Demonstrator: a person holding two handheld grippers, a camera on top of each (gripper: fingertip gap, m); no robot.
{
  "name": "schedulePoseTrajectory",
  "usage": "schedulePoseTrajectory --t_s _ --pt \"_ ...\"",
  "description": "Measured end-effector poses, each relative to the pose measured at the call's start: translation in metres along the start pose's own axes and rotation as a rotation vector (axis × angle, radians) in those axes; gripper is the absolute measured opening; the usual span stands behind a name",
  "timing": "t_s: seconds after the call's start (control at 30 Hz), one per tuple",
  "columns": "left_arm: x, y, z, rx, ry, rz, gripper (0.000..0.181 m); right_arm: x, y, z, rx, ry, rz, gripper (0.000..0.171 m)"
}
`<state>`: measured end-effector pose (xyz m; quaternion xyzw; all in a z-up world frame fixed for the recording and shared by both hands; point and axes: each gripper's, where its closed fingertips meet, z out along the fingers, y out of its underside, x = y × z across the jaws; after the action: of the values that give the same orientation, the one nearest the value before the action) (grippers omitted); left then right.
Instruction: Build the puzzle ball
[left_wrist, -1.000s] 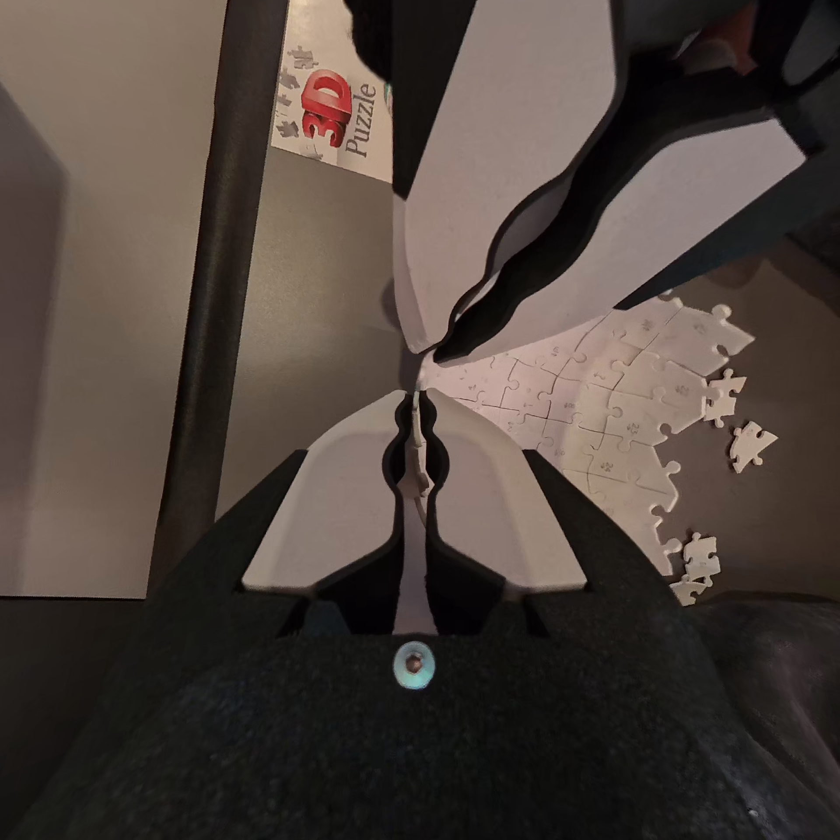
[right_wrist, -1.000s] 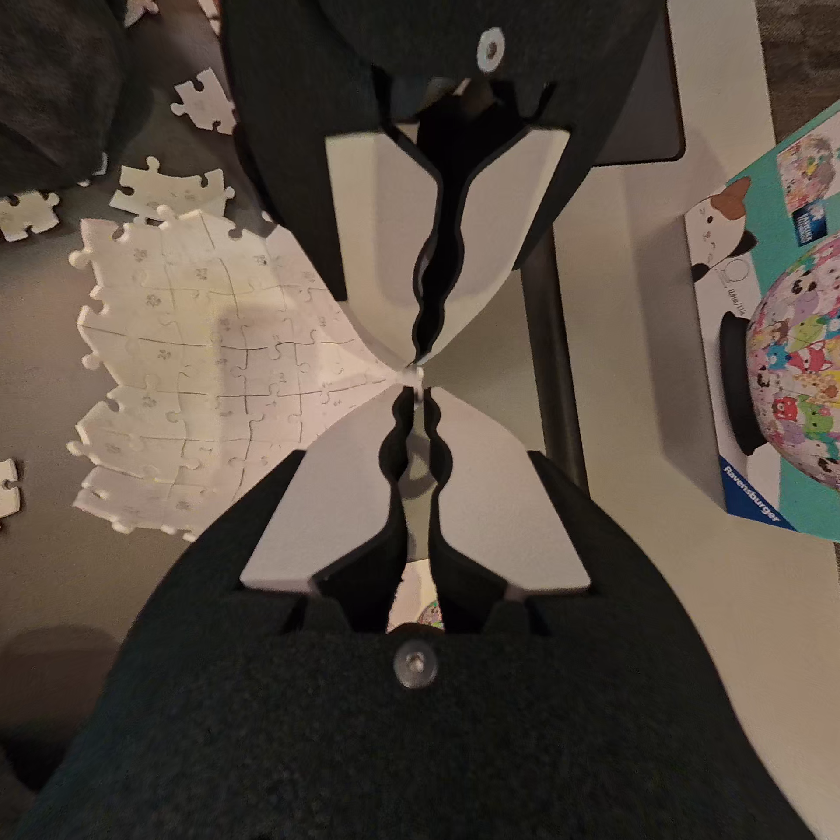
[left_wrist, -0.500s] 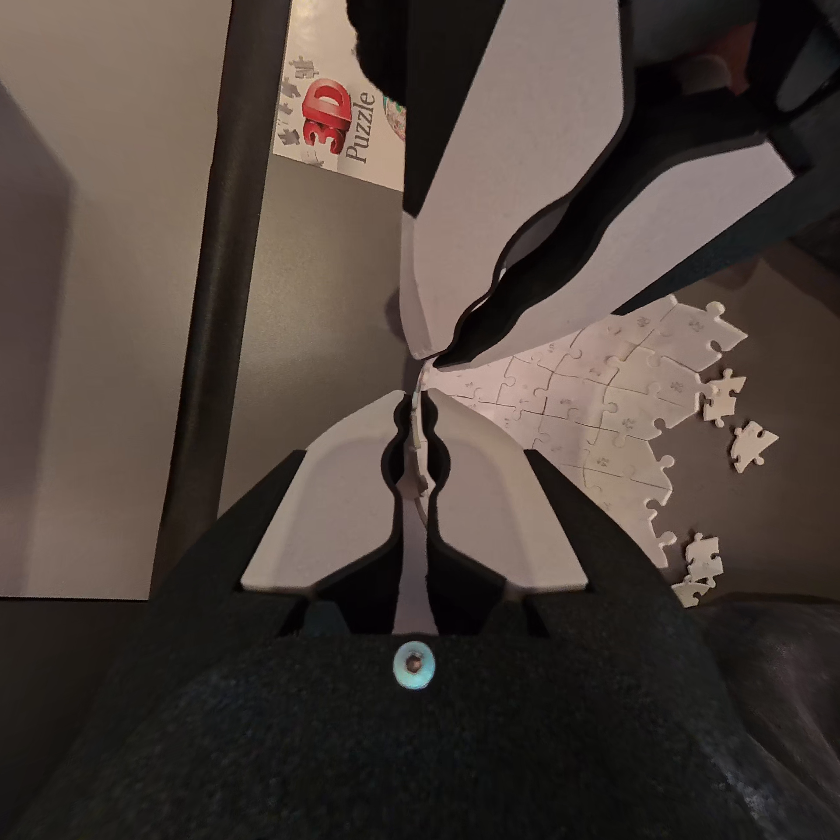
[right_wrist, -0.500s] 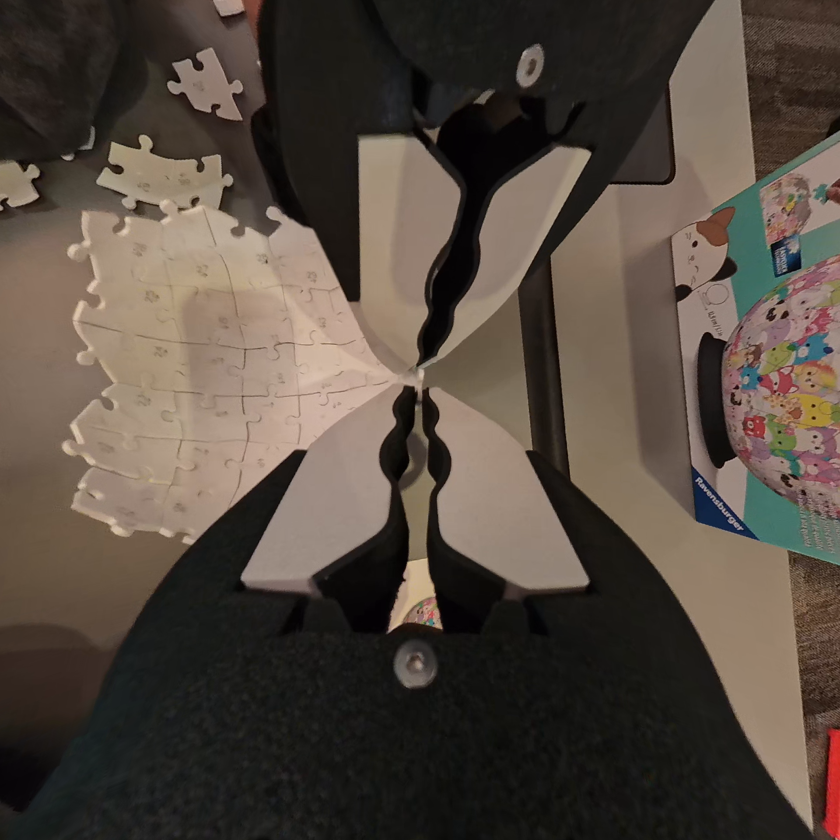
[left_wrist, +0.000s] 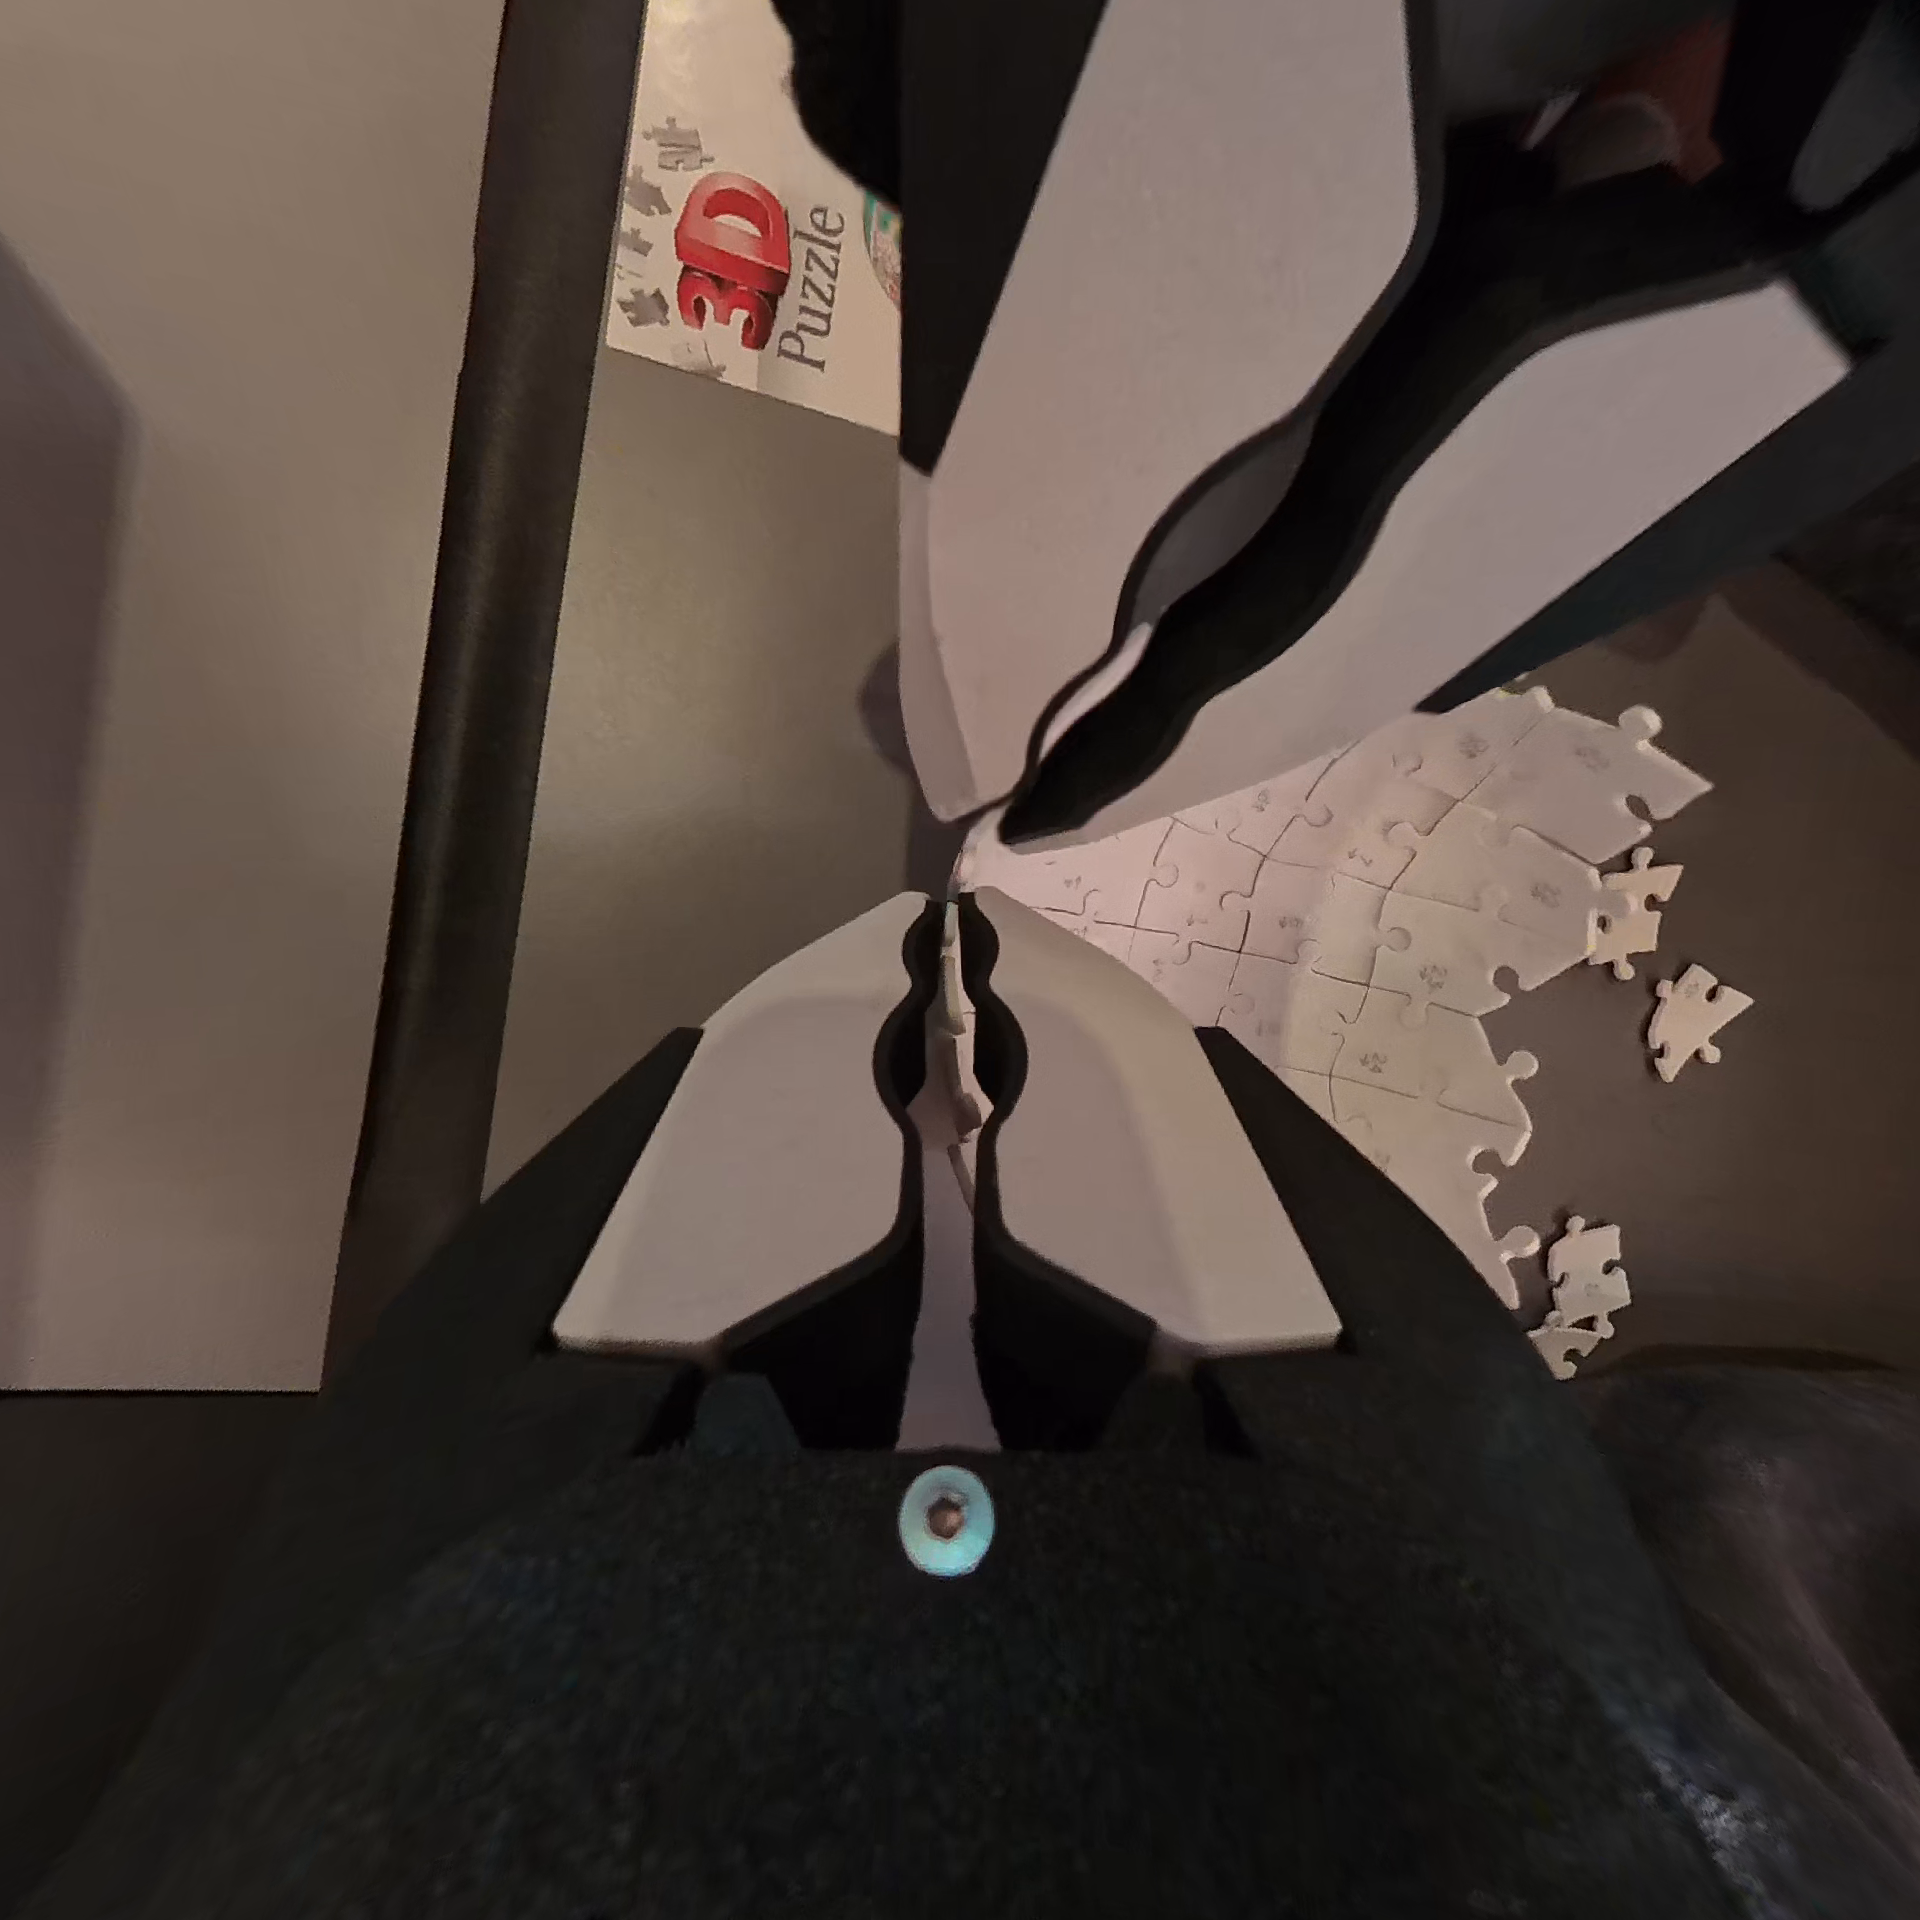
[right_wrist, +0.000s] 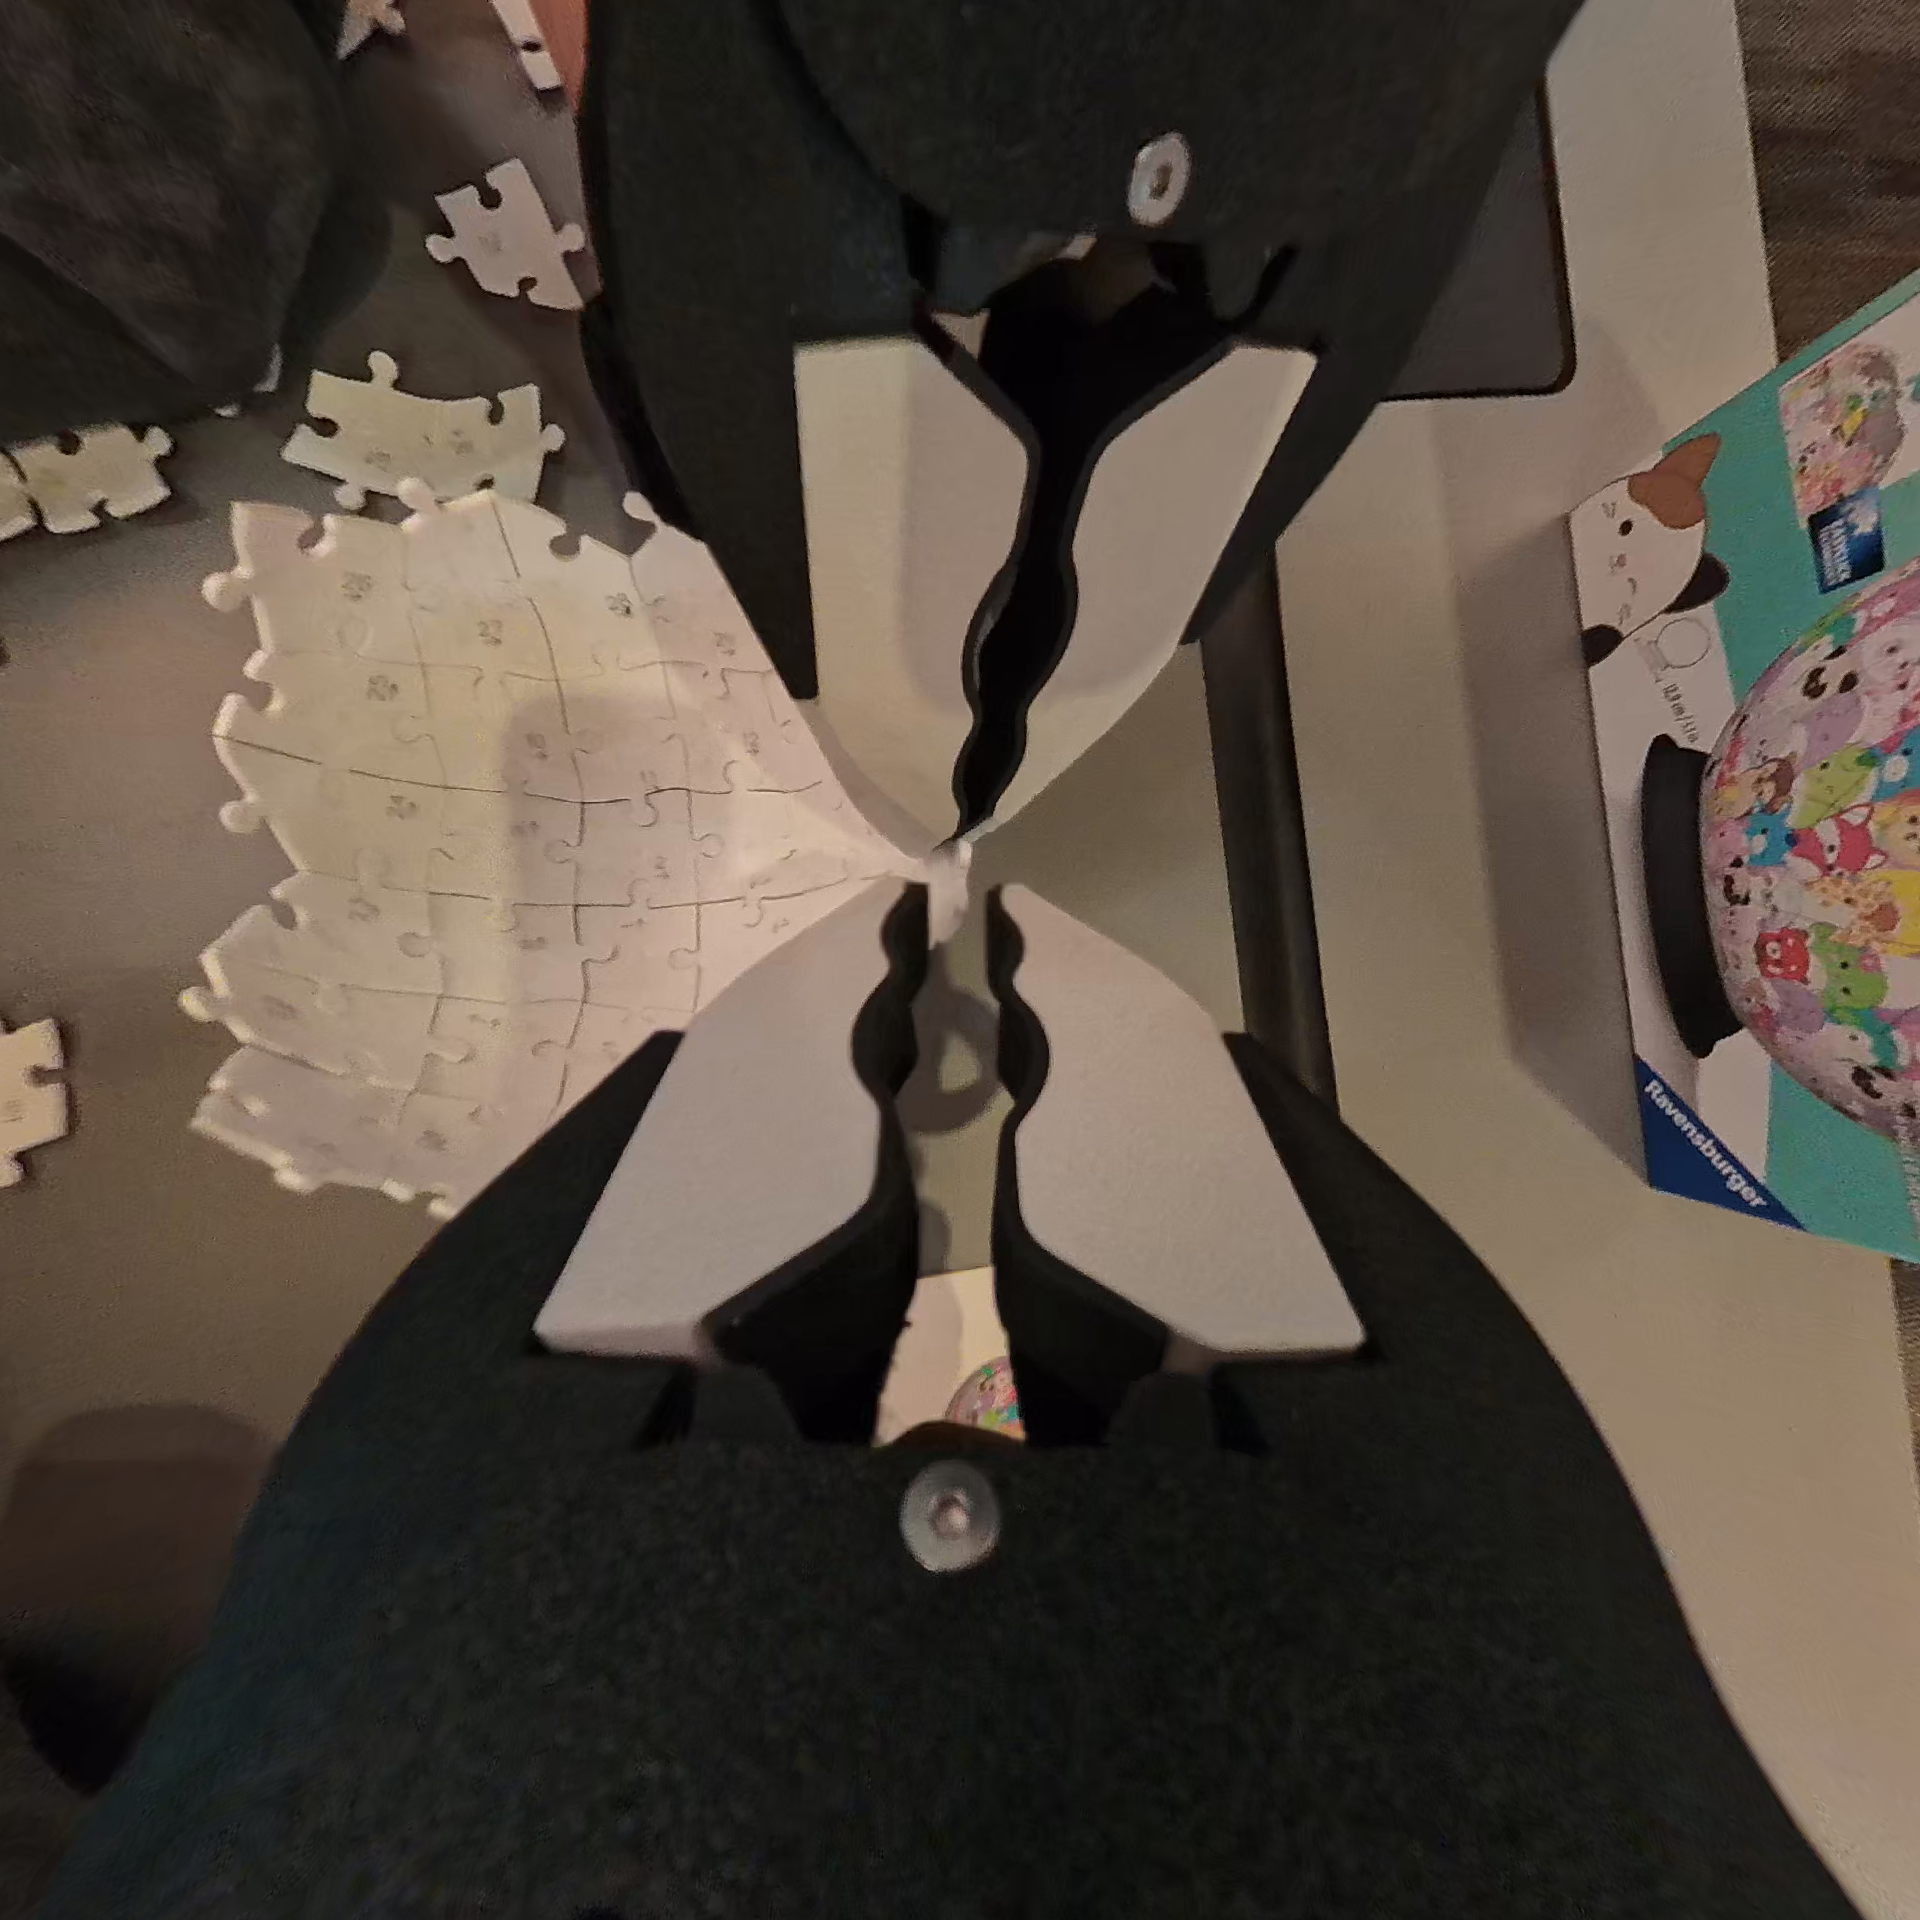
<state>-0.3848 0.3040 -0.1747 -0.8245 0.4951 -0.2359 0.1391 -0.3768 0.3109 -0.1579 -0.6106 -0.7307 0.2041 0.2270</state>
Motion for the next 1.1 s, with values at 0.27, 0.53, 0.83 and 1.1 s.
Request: schedulePoseTrajectory --t_s 0.27,0.53,0.83,1.1 --pt "-0.001 -0.003 -0.004 0.005 -0.030 0.010 0.003 -0.007 0.005 -0.016 -0.097 -0.158 0.214 0.020" --pt "-0.006 -0.007 -0.012 0.035 -0.074 0.009 0.003 -0.004 -0.007 -0.028 -0.165 -0.203 0.334 0.019" --pt "-0.007 -0.008 -0.015 0.058 -0.085 0.008 0.003 0.008 0.003 -0.026 -0.140 -0.179 0.384 0.021" --pt "-0.009 -0.009 -0.020 0.083 -0.094 0.005 0.004 0.006 0.007 -0.018 -0.191 -0.162 0.380 0.023"
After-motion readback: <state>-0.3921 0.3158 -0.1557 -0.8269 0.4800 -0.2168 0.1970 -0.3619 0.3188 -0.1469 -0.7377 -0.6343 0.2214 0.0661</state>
